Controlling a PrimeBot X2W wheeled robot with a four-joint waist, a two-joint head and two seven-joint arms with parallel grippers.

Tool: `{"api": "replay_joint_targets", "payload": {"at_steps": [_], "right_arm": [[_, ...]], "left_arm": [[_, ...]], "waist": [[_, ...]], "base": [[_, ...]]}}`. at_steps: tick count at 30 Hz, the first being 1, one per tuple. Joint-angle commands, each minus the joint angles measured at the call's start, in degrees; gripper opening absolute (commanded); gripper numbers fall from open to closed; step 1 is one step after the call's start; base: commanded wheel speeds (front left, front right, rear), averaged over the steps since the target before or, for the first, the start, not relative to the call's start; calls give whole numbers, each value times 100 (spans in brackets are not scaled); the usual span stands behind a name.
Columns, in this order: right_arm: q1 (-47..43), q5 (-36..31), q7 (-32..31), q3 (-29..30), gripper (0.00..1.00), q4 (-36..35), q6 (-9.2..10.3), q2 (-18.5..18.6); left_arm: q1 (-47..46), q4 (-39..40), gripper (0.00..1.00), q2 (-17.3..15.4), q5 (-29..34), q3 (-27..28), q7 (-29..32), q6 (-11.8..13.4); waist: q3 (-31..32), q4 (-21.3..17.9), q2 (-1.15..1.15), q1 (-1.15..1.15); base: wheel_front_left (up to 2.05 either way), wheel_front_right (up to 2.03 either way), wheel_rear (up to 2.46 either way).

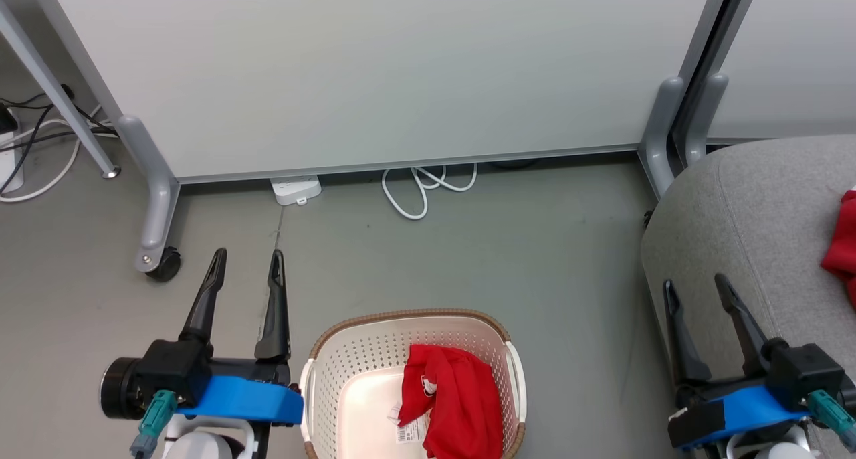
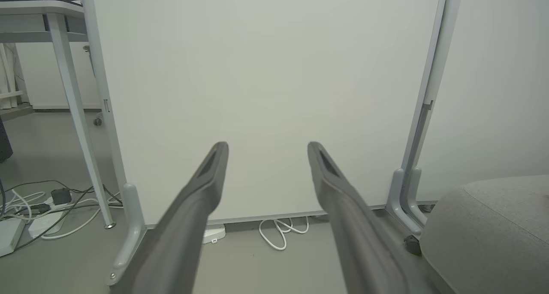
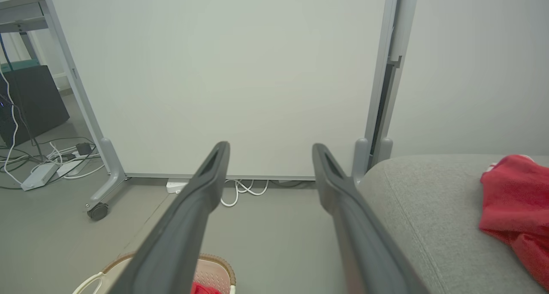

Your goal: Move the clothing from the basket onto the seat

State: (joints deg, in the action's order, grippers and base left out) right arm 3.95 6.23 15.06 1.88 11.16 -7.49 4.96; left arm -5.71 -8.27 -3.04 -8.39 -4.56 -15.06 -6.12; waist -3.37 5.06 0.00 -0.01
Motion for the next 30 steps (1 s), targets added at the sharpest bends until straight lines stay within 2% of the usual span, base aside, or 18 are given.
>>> {"api": "replay_joint_targets", "payload": {"at_steps": [1,16,30], "right_arm": [[-133,53,18,23,100,35,-1,-38],[-334,71,18,95,100,185,-1,-138],[-46,21,18,-7,100,93,-1,-165]], "left_arm": [[91,-13,100,10,35,61,-17,-31],[290,-197,100,16,-92,125,-17,-73],[-199,-456,100,14,-195,-177,-16,-101]], "waist": [[47,12,0,1],[169,30,0,1],[-102,-153,0,1]], "base": [[0,0,0],[0,0,0],[0,0,0]]}}
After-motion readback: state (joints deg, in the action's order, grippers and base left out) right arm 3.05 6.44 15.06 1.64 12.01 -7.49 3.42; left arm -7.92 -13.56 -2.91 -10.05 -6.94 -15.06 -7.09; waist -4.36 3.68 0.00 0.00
